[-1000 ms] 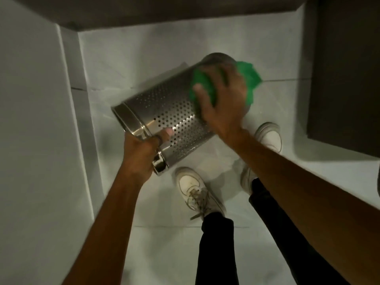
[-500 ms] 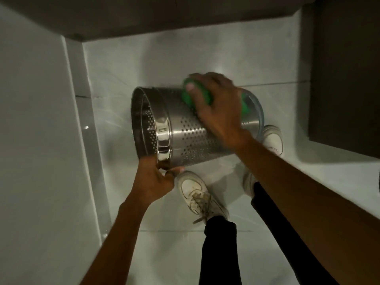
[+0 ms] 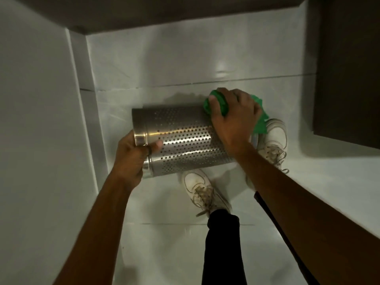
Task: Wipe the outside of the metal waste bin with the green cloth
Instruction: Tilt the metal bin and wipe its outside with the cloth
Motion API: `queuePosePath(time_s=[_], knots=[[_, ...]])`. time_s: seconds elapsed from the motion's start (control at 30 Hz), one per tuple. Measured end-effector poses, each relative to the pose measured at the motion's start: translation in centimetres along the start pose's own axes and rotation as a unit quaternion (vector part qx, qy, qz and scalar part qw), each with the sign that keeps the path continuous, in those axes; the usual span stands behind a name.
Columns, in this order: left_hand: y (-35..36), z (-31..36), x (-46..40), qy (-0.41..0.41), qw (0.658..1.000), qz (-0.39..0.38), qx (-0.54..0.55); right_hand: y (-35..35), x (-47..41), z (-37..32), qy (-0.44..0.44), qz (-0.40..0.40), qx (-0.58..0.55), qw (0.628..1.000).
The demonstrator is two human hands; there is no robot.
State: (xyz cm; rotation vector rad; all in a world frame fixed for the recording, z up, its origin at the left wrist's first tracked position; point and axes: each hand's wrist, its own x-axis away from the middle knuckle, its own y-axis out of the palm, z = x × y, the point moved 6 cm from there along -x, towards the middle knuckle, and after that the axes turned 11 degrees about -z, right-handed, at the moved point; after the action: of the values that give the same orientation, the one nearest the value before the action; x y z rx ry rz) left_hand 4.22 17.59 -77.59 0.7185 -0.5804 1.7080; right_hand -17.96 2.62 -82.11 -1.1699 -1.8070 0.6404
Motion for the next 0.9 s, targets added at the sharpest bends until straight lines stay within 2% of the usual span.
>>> queuePosePath(time_s=[0.07,0.17,0.23,0.33,0.4,0.43,0.5,0.57,0.6,0.67,0.73,0.83,0.9], knots=[[1.0,1.2,-0.1,0.044,0.998,-0.009,-0.034,-0.2,-0.6,-3.5,-0.055,-0.027,-0.037,0.997],[2.8,1.2,0.2,0.087,0.989,-0.002,-0.119,-0.9,0.4,-10.7,-0.245,-0.018,-0.069,0.967],[3.3,0.9,0.3,0.12,0.975,0.046,-0.183,-0.2,2.4,-13.8,-0.351,-0.01,-0.039,0.936],[3.2,0.1,0.6,0.165,0.942,0.142,-0.255,0.7,4.3,-13.2,-0.43,-0.003,0.007,0.903],[3.0,-1.0,1.0,0.157,0.929,0.169,-0.289,0.7,3.7,-10.1,-0.408,-0.005,0.028,0.912],[2.7,-1.5,0.9,0.139,0.935,0.168,-0.279,0.6,2.8,-7.8,-0.36,0.0,0.03,0.932],[1.8,-2.3,0.8,0.108,0.941,0.166,-0.272,-0.5,0.7,-2.3,-0.207,0.043,0.016,0.977],[1.1,-2.2,0.4,0.077,0.954,0.111,-0.266,-1.9,-0.9,2.3,-0.076,0.082,-0.003,0.994],[1.2,-1.9,0.1,0.063,0.967,0.061,-0.239,-2.3,-1.4,3.4,-0.049,0.091,-0.016,0.995],[1.8,-0.7,-0.6,0.039,0.989,-0.01,-0.144,-2.6,-1.9,3.2,-0.047,0.087,-0.029,0.995],[2.1,0.4,-1.4,0.028,0.996,0.015,-0.083,-1.9,-1.4,0.7,-0.077,0.045,-0.002,0.996],[3.2,1.9,-1.3,0.039,0.993,0.058,-0.1,-0.7,0.5,-5.9,-0.154,-0.039,0.004,0.987],[4.1,2.3,-0.8,0.045,0.987,0.071,-0.135,-0.5,1.7,-10.8,-0.219,-0.058,-0.001,0.974]])
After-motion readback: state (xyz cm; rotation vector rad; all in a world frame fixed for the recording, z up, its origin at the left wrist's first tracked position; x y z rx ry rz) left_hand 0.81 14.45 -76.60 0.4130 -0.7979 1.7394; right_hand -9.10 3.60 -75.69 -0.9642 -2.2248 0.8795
